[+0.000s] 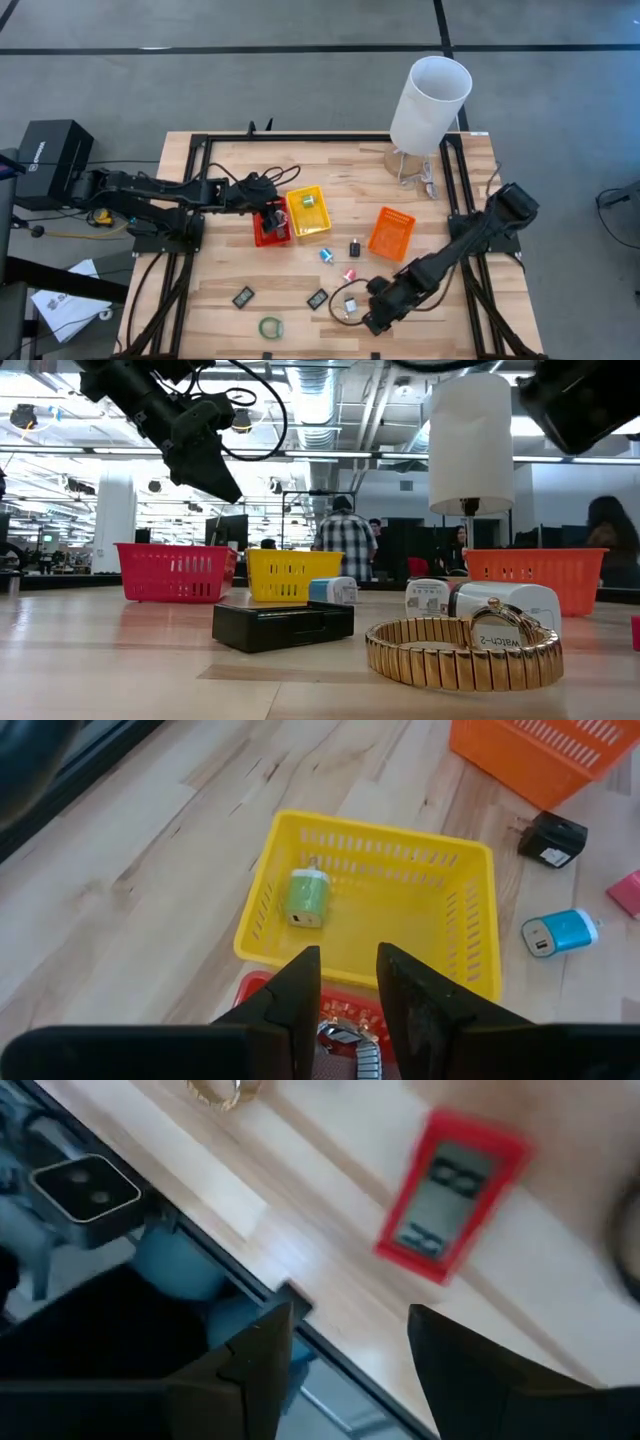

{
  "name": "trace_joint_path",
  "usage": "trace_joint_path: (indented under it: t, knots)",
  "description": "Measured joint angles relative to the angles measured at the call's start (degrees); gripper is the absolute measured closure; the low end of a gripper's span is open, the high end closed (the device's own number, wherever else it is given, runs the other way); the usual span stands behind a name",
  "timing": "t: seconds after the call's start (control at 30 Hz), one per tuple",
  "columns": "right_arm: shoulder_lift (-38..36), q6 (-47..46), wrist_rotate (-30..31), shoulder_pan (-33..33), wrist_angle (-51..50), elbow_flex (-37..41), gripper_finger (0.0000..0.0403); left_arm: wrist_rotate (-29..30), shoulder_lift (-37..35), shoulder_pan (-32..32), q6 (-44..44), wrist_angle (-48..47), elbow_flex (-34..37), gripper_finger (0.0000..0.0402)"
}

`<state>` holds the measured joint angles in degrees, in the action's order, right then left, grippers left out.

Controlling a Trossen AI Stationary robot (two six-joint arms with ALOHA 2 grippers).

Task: Pick & Place Office items
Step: Put the red digital clock into the orange bin

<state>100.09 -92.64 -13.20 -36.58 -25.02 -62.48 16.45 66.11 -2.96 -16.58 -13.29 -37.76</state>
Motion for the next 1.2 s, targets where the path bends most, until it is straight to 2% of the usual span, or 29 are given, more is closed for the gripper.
trace_joint_path:
  t: [0.1,0.2,0.33,0.47,0.93,1.2]
  knots:
    - [3.63,2.76,-2.85,0.98,-9.33,-5.67,0.0219,0.00,0.00,0.00,1.23,1.33,0.02,0.0306]
    - [6.60,3.50,-3.23,1.89,-17.57,-11.62,0.0229,-0.03,0.00,0.00,3.77,3.08,0.03,0.0306]
    - [11.06,3.76,-3.59,2.38,-22.00,-17.04,0.0234,-0.02,-0.02,0.00,4.22,5.16,0.02,0.0306]
    - [14.58,5.49,-4.73,2.49,-21.71,-19.93,0.0228,-0.02,-0.02,0.00,4.31,6.13,0.02,0.0306]
    - [15.33,6.21,-4.82,2.49,-25.81,-20.69,0.0171,-0.02,-0.02,0.00,4.17,7.05,0.02,0.0306]
    - [15.46,5.59,-1.24,2.49,-26.71,-20.56,0.0167,-0.02,-0.04,0.00,4.16,7.25,0.02,0.0306]
